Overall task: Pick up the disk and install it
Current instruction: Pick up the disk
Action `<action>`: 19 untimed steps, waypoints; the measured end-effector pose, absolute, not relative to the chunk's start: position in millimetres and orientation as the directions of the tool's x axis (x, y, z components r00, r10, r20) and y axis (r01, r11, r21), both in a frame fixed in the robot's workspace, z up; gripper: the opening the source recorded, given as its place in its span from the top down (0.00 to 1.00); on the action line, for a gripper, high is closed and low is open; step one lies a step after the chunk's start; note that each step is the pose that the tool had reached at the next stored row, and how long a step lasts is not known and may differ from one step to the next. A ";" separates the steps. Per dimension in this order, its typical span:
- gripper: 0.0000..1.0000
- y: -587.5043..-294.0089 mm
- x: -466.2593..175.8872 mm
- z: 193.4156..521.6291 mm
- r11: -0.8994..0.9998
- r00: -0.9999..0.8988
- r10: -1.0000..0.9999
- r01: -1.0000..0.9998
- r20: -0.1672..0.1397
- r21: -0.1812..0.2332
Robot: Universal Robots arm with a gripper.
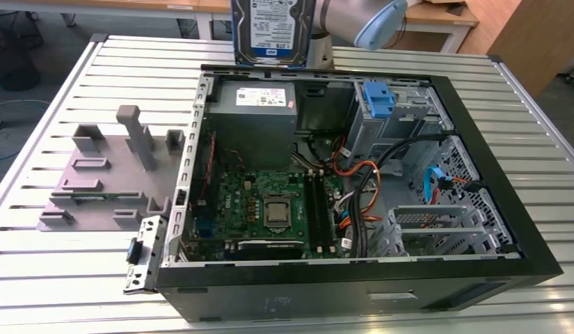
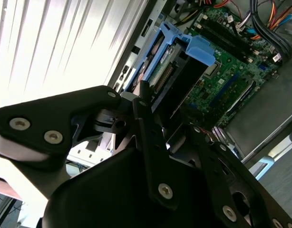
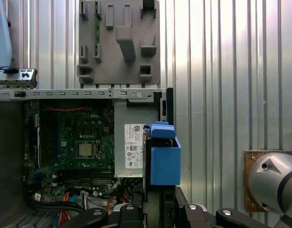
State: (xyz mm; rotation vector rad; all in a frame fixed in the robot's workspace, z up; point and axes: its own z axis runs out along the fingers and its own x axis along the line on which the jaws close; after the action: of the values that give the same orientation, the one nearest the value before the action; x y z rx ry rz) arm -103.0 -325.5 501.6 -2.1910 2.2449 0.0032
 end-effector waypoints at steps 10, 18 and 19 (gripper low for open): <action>0.65 -325.5 -101.3 501.6 0.024 -0.024 -1.000 -1.000 -0.005 -0.002; 0.65 -325.5 -93.4 501.6 0.024 -0.024 -1.000 -1.000 -0.005 -0.002; 0.65 -325.5 -91.9 501.6 0.024 -0.024 -1.000 -1.000 -0.005 -0.002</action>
State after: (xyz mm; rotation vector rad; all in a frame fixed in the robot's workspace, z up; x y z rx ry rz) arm -91.9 -325.5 501.6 -2.1911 2.2449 0.0032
